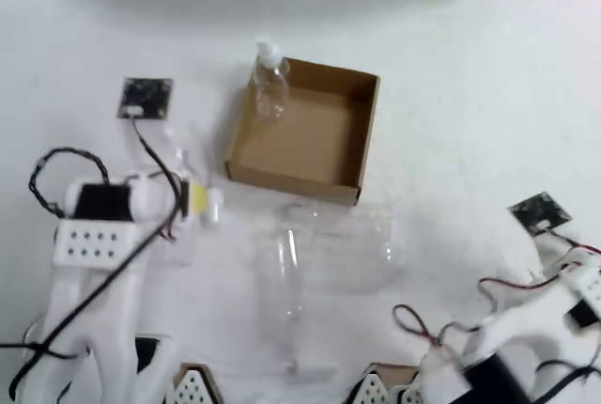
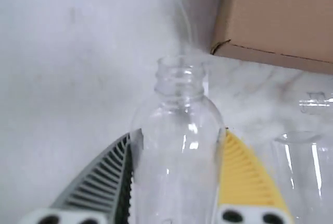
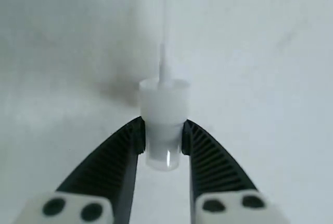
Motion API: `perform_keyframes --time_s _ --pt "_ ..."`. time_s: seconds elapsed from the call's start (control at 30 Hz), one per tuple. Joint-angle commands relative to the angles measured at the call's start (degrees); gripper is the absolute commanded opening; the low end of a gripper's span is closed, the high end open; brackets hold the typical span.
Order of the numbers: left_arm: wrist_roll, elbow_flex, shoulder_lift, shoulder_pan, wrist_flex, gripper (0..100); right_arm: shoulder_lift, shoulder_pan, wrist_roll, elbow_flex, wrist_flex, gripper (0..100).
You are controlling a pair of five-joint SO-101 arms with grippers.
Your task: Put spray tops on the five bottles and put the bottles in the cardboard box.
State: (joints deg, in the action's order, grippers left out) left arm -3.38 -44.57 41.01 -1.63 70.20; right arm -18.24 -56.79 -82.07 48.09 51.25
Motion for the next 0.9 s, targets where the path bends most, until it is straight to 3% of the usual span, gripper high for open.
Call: perform_keyframes --time_s 0.0,0.1,0.37,0.57,0.87 --pt "-0.1 -1.2 6.2 3.5 -2.9 2 8.0 -2.2 3.2 -9.8 4.4 17.3" --pt "-0.1 -2.2 8.9 4.4 -2.8 2 13.8 -3.2 2.5 -17.9 9.8 27.9" --pt "-0.2 -2.2 10.4 0.0 -4.5 2 19.1 -6.1 3.3 -35.6 28.4 1.8" --pt "-0.5 -5.8 10.6 -4.1 -10.8 2 19.0 -9.8 11.6 -41.0 34.8 1.8" --pt "-0.5 -10.9 10.6 -7.3 -17.8 2 19.0 -11.7 12.8 -33.0 36.9 1.8"
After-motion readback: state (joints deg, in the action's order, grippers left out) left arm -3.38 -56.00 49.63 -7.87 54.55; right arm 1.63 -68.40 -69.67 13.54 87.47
